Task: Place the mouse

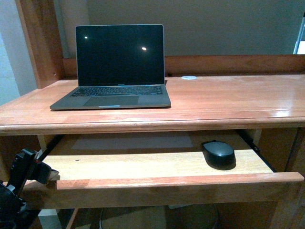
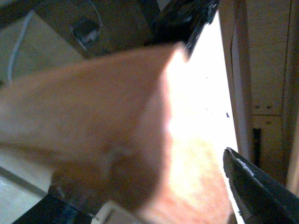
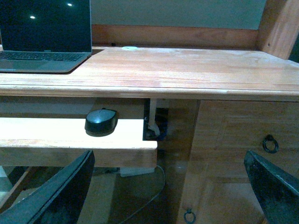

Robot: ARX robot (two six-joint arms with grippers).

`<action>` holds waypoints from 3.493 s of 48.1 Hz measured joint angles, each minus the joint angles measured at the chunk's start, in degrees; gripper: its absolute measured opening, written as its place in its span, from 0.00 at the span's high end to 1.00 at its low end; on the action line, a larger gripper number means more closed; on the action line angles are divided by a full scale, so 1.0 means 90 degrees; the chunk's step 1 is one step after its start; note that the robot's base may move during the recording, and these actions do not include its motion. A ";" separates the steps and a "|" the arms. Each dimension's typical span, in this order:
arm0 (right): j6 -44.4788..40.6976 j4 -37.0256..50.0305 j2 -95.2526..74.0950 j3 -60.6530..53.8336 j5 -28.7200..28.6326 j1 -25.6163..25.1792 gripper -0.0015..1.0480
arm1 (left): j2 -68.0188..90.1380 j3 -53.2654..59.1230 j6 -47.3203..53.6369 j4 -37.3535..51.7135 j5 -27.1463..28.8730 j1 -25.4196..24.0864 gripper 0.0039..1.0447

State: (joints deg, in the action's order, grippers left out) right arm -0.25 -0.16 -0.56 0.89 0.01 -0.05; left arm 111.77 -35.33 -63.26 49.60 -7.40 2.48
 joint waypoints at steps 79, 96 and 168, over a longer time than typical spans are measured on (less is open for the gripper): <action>0.0000 0.0000 0.0000 0.0000 -0.0005 0.0000 0.06 | -0.6339 0.2980 0.7031 -0.0466 0.0828 -0.0282 0.99; 0.0000 0.0000 0.0000 0.0000 -0.0005 0.0000 0.06 | -0.7645 0.3512 0.7031 -0.1251 0.0826 -0.0282 0.99; 0.0002 0.0000 0.0000 0.0000 -0.0007 0.0000 0.06 | -1.1662 0.3852 0.7023 -0.4991 0.0833 -0.0282 0.99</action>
State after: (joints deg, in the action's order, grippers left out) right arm -0.23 -0.16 -0.56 0.89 -0.05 -0.05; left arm 6.81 -0.67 -0.05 4.69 0.10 -0.05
